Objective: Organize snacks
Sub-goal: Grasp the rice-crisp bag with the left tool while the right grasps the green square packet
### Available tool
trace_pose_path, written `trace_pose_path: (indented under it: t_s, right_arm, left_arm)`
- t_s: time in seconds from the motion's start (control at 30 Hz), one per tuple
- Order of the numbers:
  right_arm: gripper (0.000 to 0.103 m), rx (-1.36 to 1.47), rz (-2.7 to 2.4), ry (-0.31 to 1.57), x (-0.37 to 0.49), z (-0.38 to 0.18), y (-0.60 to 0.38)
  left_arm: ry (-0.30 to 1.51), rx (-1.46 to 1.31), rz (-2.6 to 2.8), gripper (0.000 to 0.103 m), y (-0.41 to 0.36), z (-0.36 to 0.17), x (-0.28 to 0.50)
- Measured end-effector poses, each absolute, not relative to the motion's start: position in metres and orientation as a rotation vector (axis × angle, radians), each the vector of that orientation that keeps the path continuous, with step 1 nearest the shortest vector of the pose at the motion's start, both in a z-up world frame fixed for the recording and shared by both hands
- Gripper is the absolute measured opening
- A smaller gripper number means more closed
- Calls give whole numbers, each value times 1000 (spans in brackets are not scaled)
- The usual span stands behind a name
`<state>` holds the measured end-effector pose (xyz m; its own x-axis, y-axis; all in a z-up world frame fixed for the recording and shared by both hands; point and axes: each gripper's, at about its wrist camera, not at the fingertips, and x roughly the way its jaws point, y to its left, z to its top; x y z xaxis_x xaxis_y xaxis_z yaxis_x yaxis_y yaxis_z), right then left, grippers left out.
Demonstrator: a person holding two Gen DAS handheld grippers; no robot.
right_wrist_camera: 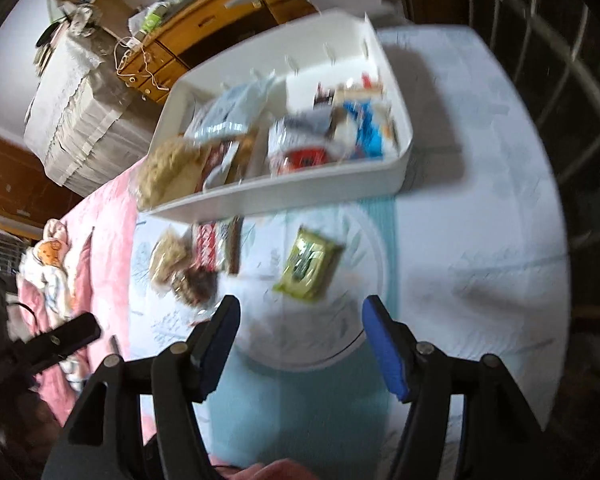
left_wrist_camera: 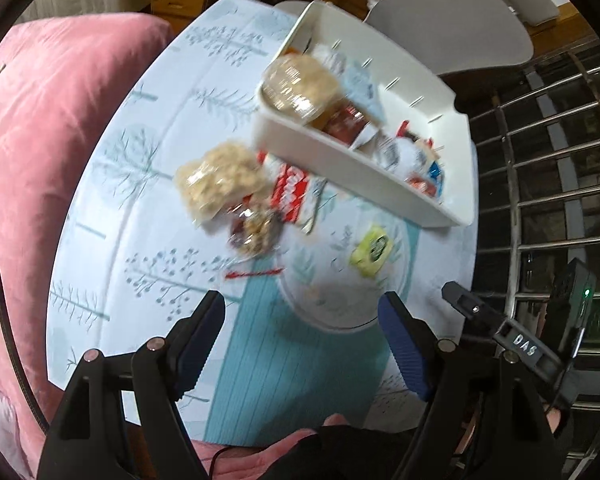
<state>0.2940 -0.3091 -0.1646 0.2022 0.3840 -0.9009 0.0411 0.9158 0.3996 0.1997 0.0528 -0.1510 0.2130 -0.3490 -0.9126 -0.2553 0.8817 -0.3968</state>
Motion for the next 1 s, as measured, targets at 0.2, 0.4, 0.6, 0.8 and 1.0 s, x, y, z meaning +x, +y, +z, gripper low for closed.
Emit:
trace_pose_path:
  t_s: [0.2, 0.4, 0.6, 0.8, 1.0]
  right_arm:
    - [63, 469, 210, 1417, 293, -182, -291]
    - [63, 622, 68, 1422, 294, -199, -287]
    - [63, 743, -118, 1405, 292, -219, -289]
    - [63, 781, -242, 1396, 292, -236, -284]
    - [63, 769, -330, 1366, 298, -245, -275]
  left_arm:
    - [1435, -477, -77, 78, 65, -173, 203]
    - [1477, -404, -99, 78, 75, -192, 219]
    - [1526, -307, -159, 79, 83, -209, 244]
    - [1555, -198, -221, 84, 87, -226, 271]
    - [1567, -114, -265, 87, 88, -241, 298]
